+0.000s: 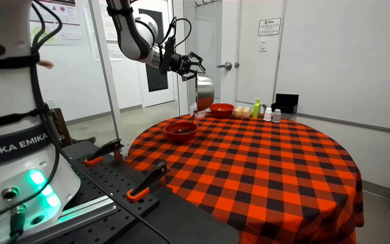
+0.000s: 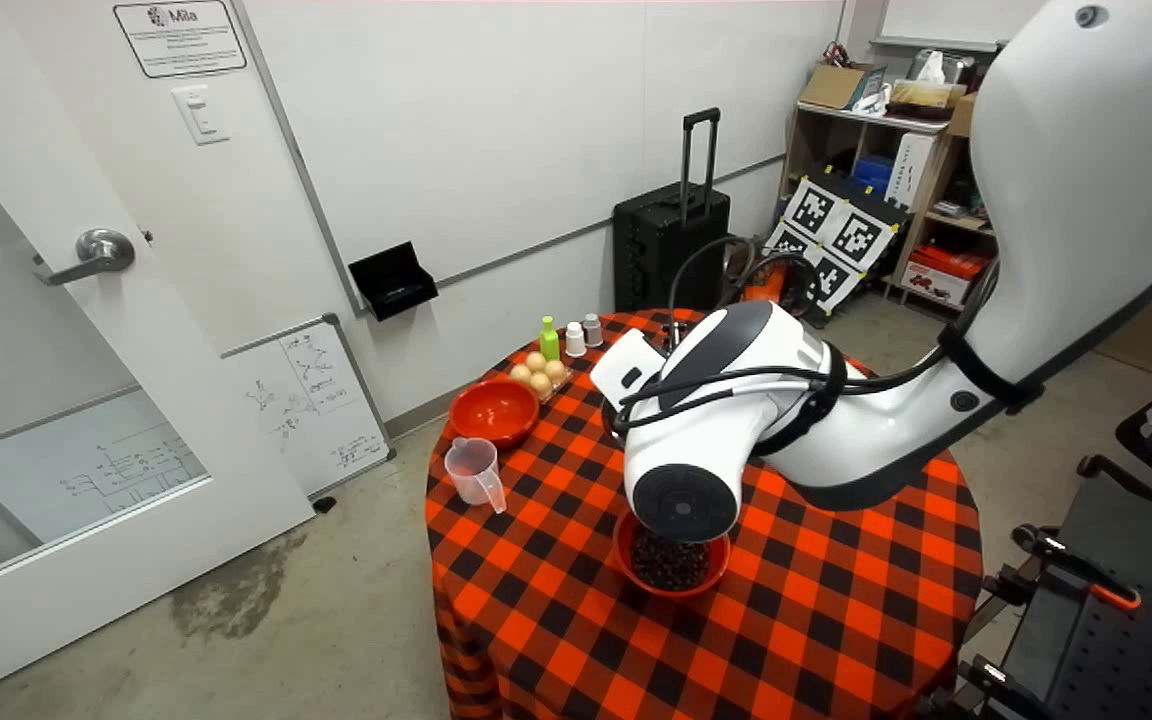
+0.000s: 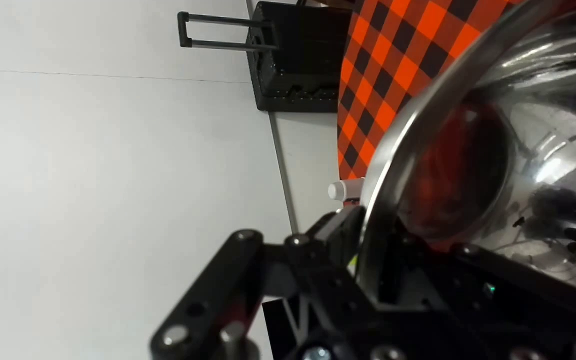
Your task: Pour the contents from the silver dish into the orange bowl closest to you
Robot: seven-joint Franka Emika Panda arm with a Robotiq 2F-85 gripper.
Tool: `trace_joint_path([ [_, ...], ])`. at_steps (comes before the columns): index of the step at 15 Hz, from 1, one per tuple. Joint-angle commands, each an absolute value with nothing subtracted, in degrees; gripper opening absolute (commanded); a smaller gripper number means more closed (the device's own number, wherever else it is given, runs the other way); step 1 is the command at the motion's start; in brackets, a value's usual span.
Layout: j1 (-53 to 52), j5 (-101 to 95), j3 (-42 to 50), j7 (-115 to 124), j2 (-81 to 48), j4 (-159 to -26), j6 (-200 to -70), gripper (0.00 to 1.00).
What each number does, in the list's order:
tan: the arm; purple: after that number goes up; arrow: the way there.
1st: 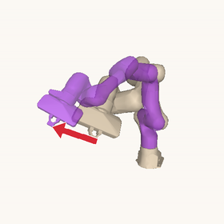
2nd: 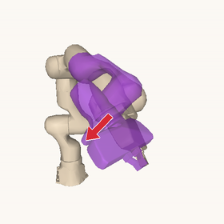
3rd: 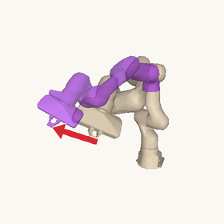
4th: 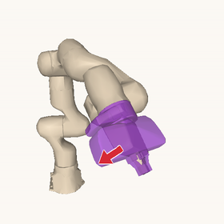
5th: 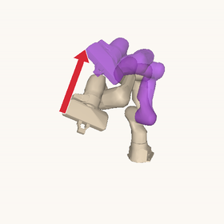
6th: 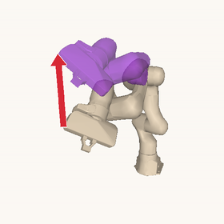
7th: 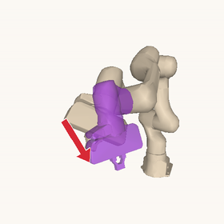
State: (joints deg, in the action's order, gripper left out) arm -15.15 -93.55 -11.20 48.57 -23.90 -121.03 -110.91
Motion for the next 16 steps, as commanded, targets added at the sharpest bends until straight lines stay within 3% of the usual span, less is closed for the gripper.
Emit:
trace_joint_path([
  [1, -15.51, -94.99, -12.19, 49.92, -22.63, -122.72, -108.07, 0.02],
  [16, -15.75, -95.24, -14.64, 49.58, -20.51, -126.06, -106.19, 0.02],
])
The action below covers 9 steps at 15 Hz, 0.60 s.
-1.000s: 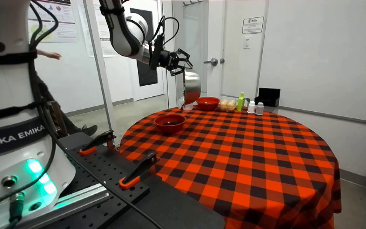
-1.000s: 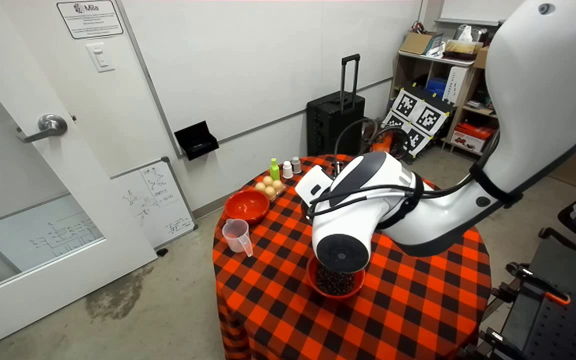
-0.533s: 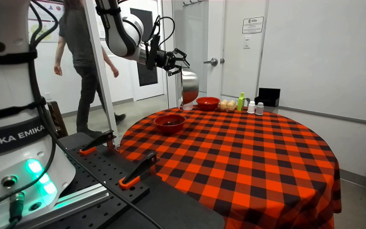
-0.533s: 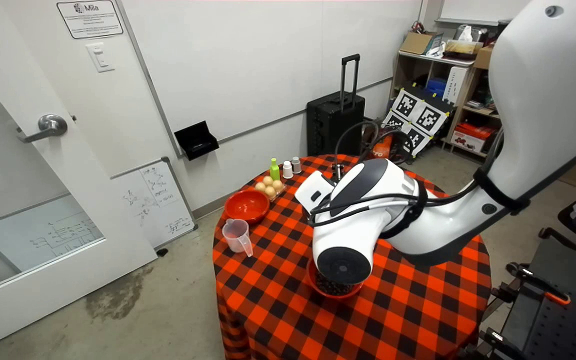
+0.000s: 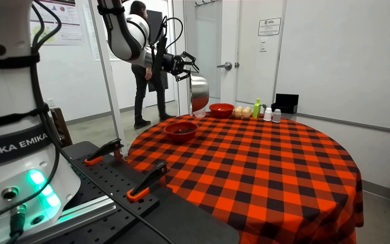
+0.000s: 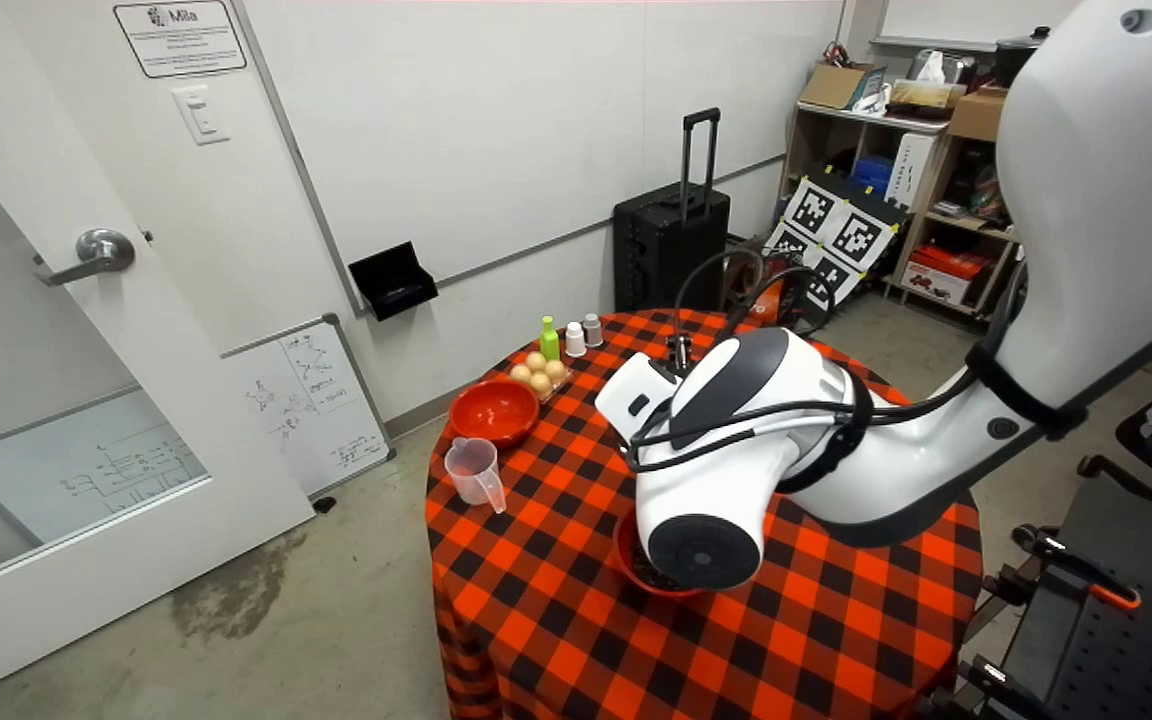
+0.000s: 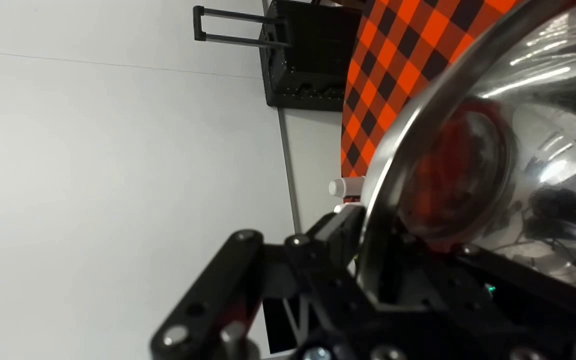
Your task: Pour the contents from the silver dish into the orange bowl closest to you
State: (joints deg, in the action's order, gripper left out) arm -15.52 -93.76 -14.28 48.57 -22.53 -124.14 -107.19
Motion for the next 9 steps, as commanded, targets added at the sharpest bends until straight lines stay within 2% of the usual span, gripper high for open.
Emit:
trace_joint_path([
  [1, -15.58, -95.07, -14.65, 49.26, -20.38, -126.09, -106.48, 0.02],
  [3, -14.51, -93.12, -14.78, 46.45, -20.34, -125.63, -108.73, 0.02],
  [4, -15.14, -93.62, -14.63, 48.16, -22.17, -124.42, -107.4, 0.07],
  [9, -14.89, -93.51, -14.58, 47.96, -22.16, -124.42, -107.79, 0.07],
])
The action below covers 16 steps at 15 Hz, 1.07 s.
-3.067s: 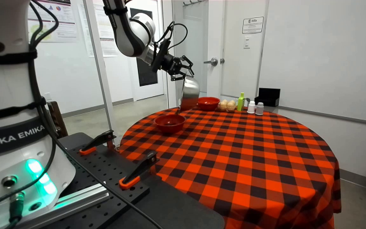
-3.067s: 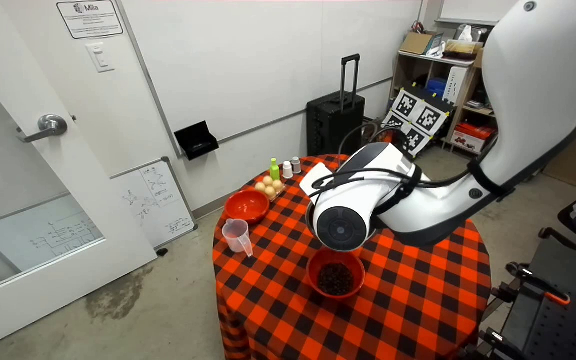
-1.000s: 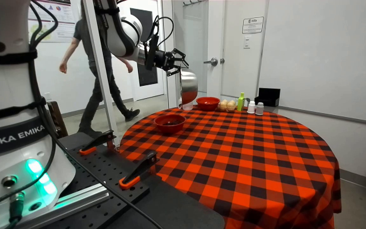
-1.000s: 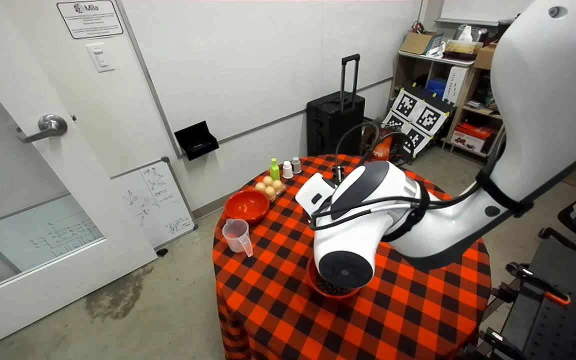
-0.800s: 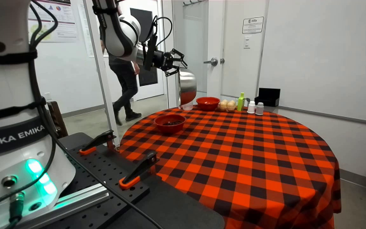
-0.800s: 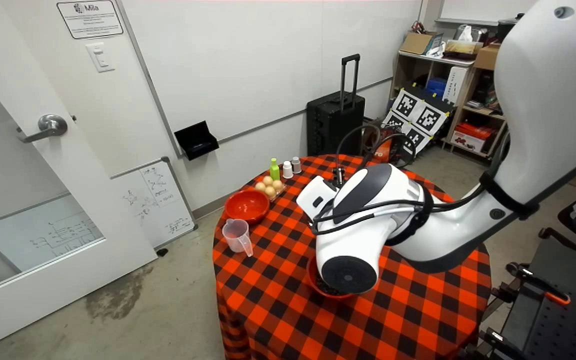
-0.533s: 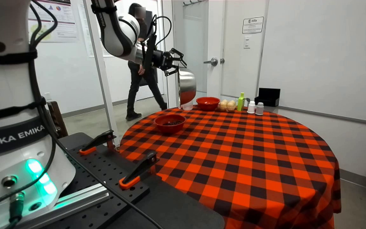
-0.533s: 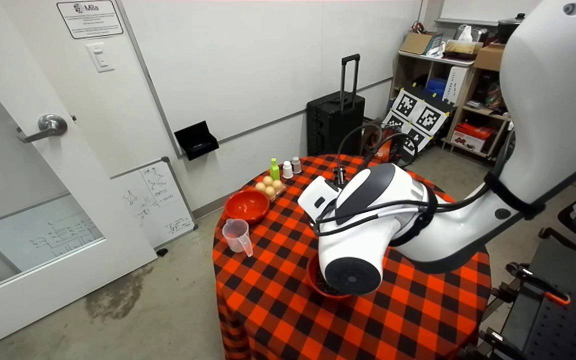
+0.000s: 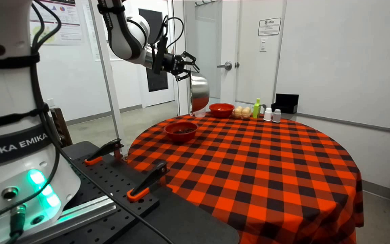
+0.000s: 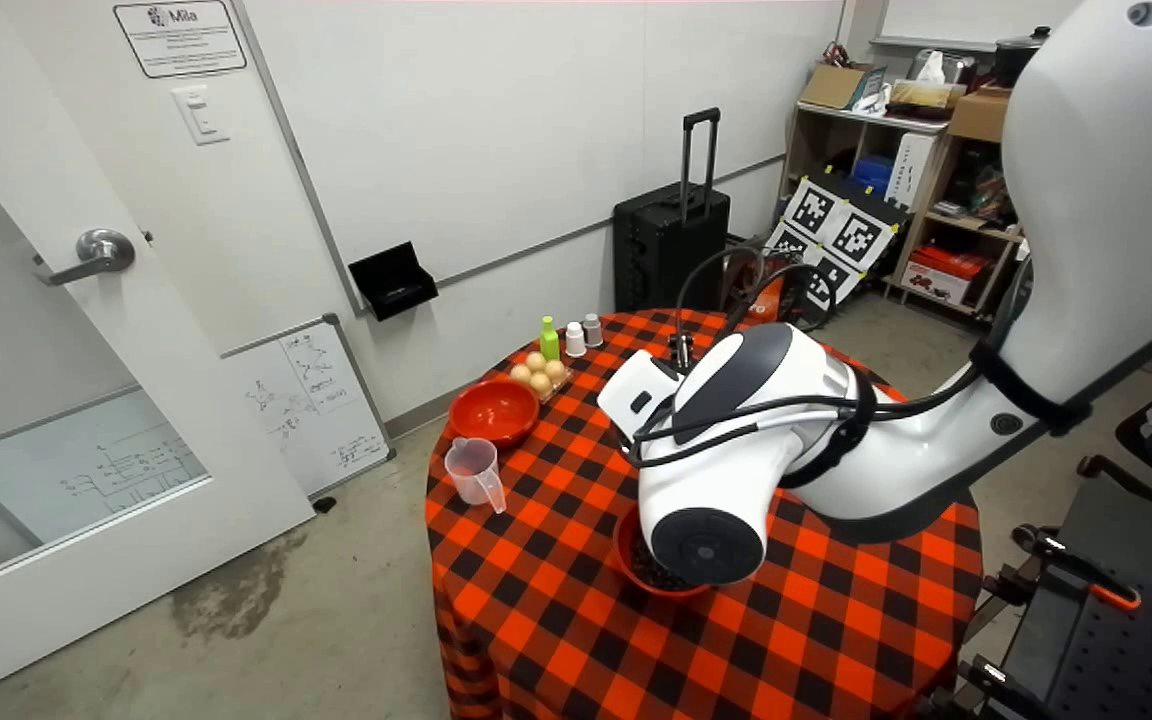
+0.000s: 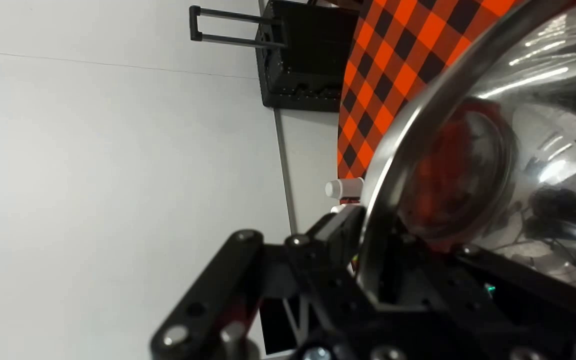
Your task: Pour the contents from the silver dish into the orange bowl closest to you
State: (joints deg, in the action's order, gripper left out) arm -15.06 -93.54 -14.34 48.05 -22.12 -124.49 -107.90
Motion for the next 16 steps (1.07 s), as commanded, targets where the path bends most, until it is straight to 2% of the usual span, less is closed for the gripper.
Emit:
trace_joint_path([
  [1, -14.88, -93.51, -14.58, 47.96, -22.16, -124.42, -107.79, 0.07],
  [6, -14.88, -93.51, -14.58, 47.96, -22.16, -124.42, -107.79, 0.07],
  [7, -14.89, -93.51, -14.58, 47.96, -22.16, -124.42, -107.79, 0.02],
  [8, -15.37, -93.54, -14.76, 48.29, -22.59, -124.56, -107.05, 0.02],
  [16, -23.38, -93.9, -17.38, 50.65, -27.28, -123.72, -87.19, 0.02],
])
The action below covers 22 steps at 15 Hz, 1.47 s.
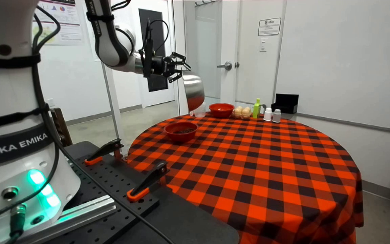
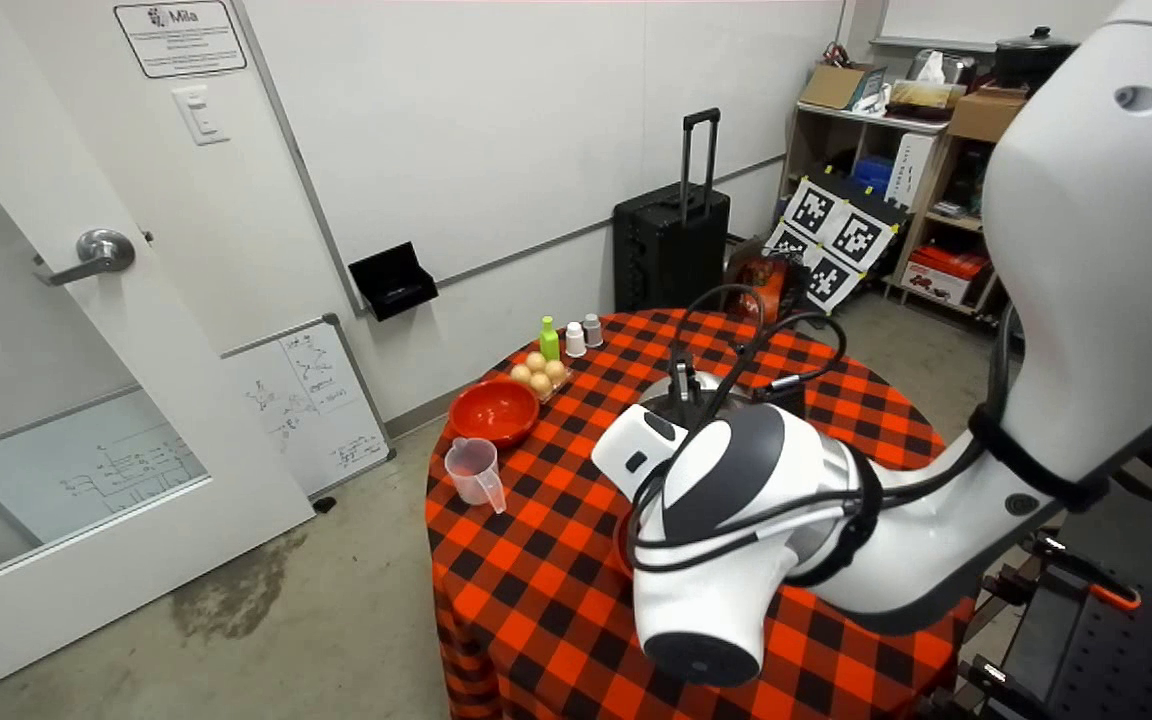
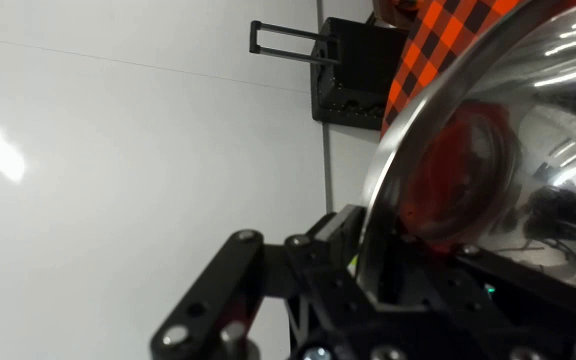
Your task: Pour the contents from the silver dish into the orange bowl closest to you
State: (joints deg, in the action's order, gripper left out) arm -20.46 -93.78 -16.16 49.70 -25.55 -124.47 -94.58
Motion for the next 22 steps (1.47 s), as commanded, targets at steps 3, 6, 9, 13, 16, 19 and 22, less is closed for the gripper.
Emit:
trace_joint_path([
  [3, -25.67, -93.65, -19.13, 50.97, -28.68, -123.05, -81.79, 0.02],
  [6, -26.2, -93.93, -19.78, 50.83, -30.14, -122.1, -79.66, 0.02],
  [9, -23.33, -94.57, -19.77, 50.92, -30.13, -121.36, -85.7, 0.02],
  [13, -17.33, -98.3, -17.36, 51.24, -28.86, -119.79, -98.57, 0.02],
  [16, -12.64, -100.37, -15.17, 49.8, -27.63, -117.78, -106.7, 0.02],
  [19, -7.88, -96.36, -13.12, 43.09, -26.54, -115.57, -113.53, 0.02],
  [22, -2.75, -88.7, -11.59, 37.41, -25.8, -113.91, -123.41, 0.02],
])
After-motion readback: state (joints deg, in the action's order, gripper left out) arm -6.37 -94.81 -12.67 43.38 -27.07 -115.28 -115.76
